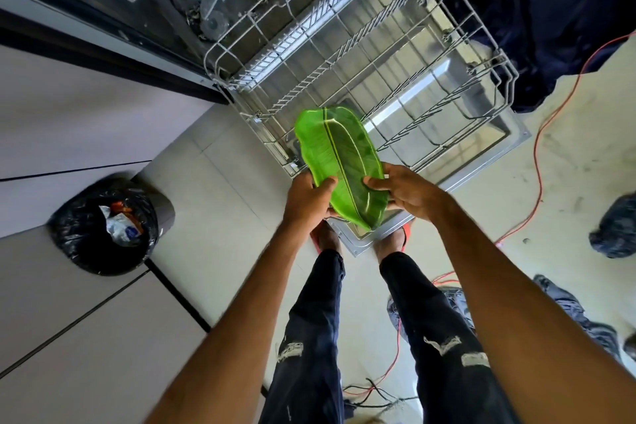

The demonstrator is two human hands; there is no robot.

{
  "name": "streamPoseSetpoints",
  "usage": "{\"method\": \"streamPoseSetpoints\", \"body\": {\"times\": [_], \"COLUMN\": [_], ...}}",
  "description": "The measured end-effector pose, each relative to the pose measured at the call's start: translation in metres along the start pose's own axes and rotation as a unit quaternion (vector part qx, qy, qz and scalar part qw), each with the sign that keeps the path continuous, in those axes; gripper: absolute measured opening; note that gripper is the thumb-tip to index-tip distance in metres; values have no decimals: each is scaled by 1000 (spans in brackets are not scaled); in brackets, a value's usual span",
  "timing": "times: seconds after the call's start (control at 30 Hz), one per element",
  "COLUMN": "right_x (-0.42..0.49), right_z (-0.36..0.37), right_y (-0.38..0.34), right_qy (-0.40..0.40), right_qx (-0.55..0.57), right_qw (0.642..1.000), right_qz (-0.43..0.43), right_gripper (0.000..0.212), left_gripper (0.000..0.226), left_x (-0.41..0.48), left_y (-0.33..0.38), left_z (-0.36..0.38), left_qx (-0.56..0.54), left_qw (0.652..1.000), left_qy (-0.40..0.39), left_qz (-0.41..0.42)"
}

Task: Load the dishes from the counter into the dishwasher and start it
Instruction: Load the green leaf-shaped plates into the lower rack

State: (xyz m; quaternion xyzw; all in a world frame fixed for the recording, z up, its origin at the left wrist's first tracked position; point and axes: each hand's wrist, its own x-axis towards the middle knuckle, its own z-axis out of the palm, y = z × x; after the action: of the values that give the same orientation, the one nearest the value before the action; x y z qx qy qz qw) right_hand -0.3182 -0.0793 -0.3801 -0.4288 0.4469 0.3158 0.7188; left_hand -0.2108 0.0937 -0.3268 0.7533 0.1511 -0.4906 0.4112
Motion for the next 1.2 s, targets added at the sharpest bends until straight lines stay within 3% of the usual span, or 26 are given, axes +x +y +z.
{"method": "streamPoseSetpoints", "body": {"times": [0.07,0.1,0.17,0.27,0.33,0.43,0.6,0.8,0.93,1.07,1.2], "right_x": [3,4,-5,-18,-11,-1,-6,-2,15,35,47], "right_z": [14,24,52,92,99,85,42,38,76,91,101], "right_y": [-6,-8,-16,-24,-19,-17,-20,-31,-42,-39,-34], "right_qy": [112,192,228,179,218,250,289,253,201,206,224], "right_qx": [-144,-204,-198,-229,-317,-406,-456,-533,-599,-634,-663], "right_qw": [982,953,929,936,903,872,836,790,745,719,689], "right_qz": [-58,-119,-213,-196,-191,-112,-95,-167,-214,-198,-189], "right_gripper": [50,46,39,59,47,25,27,27,28,31,32], "left_gripper": [28,33,36,27,27,40,72,65,64,63,72], "left_x": [1,-2,-10,-19,-22,-16,-9,19,25,37,31], "left_y": [-4,-4,-6,-19,-33,-48,-42,-52,-47,-57,-46], "left_z": [-1,-1,3,16,25,36,35,14,4,-3,-4], "left_qx": [135,207,274,323,331,352,245,210,126,17,-3], "left_qw": [986,968,941,915,910,900,943,965,991,999,998], "left_qy": [79,111,145,138,105,53,-61,58,10,-37,-62], "left_qz": [59,91,135,197,228,250,215,143,43,5,-17]}}
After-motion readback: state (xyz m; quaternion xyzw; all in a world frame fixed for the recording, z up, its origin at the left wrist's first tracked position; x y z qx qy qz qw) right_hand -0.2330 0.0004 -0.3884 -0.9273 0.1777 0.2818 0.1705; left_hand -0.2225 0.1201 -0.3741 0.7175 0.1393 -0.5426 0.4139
